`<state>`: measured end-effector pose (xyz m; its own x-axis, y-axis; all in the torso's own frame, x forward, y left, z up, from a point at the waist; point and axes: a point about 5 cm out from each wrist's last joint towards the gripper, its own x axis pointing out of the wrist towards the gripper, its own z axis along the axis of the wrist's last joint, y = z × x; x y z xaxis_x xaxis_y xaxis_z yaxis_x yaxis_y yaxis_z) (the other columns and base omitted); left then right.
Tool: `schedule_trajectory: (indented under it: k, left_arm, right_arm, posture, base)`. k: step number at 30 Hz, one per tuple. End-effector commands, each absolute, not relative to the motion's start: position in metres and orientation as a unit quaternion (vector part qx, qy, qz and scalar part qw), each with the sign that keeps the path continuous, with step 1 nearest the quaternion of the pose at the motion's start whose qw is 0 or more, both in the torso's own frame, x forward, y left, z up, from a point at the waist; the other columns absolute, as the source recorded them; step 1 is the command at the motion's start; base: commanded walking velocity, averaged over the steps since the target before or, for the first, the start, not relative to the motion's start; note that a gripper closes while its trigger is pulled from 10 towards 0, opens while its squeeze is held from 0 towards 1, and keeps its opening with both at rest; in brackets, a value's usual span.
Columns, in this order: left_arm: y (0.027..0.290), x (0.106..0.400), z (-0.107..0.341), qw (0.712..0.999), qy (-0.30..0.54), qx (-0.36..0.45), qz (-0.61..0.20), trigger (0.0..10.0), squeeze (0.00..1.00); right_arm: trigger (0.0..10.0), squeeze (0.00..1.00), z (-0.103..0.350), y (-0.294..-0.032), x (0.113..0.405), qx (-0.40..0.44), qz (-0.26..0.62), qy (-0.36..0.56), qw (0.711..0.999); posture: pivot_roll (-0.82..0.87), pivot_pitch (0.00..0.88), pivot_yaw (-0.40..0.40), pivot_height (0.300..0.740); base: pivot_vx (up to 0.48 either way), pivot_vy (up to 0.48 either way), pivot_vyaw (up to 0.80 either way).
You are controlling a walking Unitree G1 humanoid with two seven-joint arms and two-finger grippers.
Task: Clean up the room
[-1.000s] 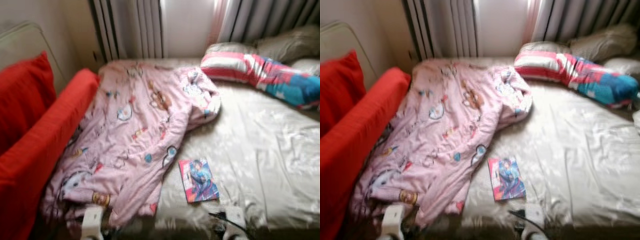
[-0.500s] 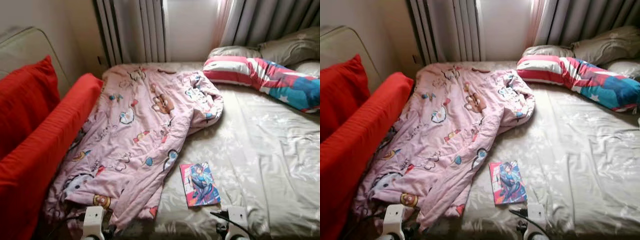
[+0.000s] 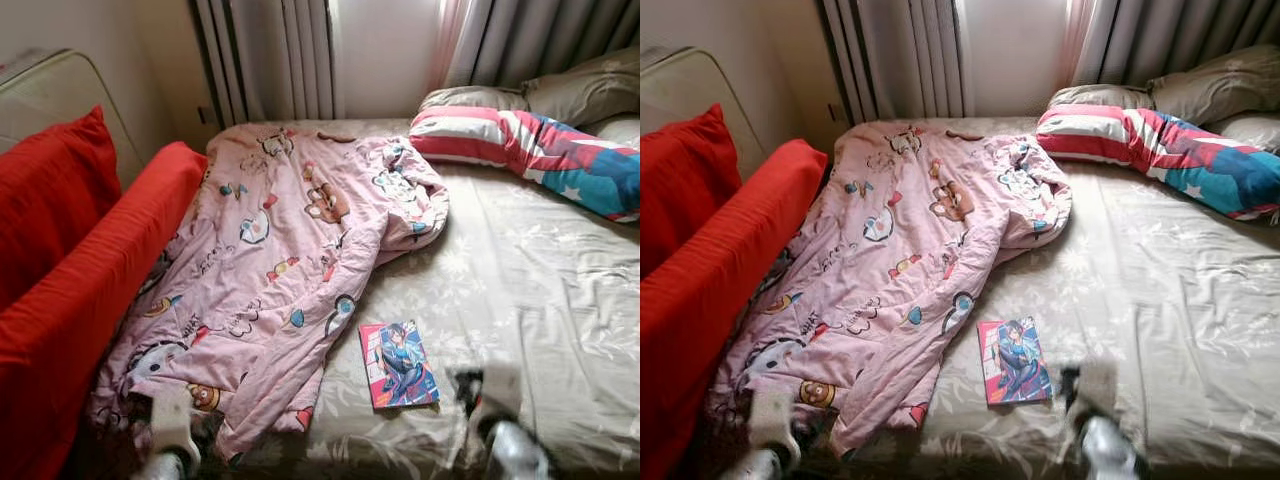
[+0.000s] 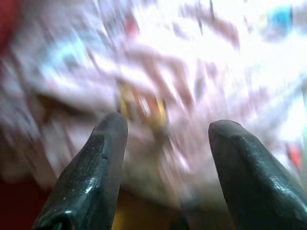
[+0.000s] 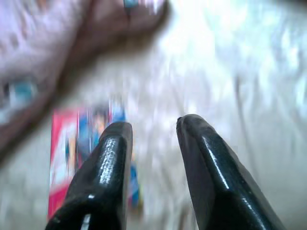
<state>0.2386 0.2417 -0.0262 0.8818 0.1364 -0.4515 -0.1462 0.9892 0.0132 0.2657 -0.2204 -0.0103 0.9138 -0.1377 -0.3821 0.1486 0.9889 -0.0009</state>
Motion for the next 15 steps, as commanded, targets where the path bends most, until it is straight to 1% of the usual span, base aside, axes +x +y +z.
schedule_trajectory:
  k: [1, 2, 4, 6, 12, 15]
  left_arm:
    - [0.242, 0.244, -0.016, 0.98, 0.187, -0.008, 0.065, 10.0, 0.0]
    - [0.242, 0.244, -0.016, 0.98, 0.187, -0.008, 0.065, 10.0, 0.0]
    - [0.24, 0.246, -0.008, 0.988, 0.144, -0.005, 0.058, 10.0, 0.0]
    - [0.24, 0.244, -0.004, 0.991, 0.125, -0.003, 0.055, 10.0, 0.0]
    - [0.235, 0.245, 0.003, 0.995, 0.09, -0.007, 0.048, 10.0, 0.0]
    - [0.23, 0.251, 0.01, 0.997, 0.065, -0.014, 0.044, 10.0, 0.0]
  right_arm:
    - [10.0, 0.0, -0.018, -0.216, 0.255, 0.021, -0.061, 0.195, 0.979]
    - [10.0, 0.0, -0.018, -0.216, 0.255, 0.021, -0.061, 0.195, 0.979]
    - [10.0, 0.0, -0.011, -0.217, 0.256, 0.013, -0.047, 0.163, 0.985]
    - [10.0, 0.0, -0.008, -0.216, 0.256, 0.01, -0.038, 0.145, 0.989]
    - [10.0, 0.0, -0.006, -0.21, 0.255, 0.011, -0.01, 0.128, 0.992]
    - [10.0, 0.0, -0.004, -0.206, 0.257, 0.014, -0.006, 0.123, 0.992]
  posture:
    - [-0.07, 0.0, 0.043, 0.74]
    - [-0.07, 0.0, 0.043, 0.74]
    - [-0.08, 0.0, 0.046, 0.74]
    - [-0.09, 0.0, 0.045, 0.74]
    - [-0.08, 0.0, 0.029, 0.74]
    - [-0.07, 0.0, 0.024, 0.74]
  base:
    - [0.0, 0.0, 0.0]
    - [0.0, 0.0, 0.0]
    - [0.0, 0.0, 0.0]
    - [0.0, 0.0, 0.0]
    - [0.0, 0.0, 0.0]
    - [0.0, 0.0, 0.0]
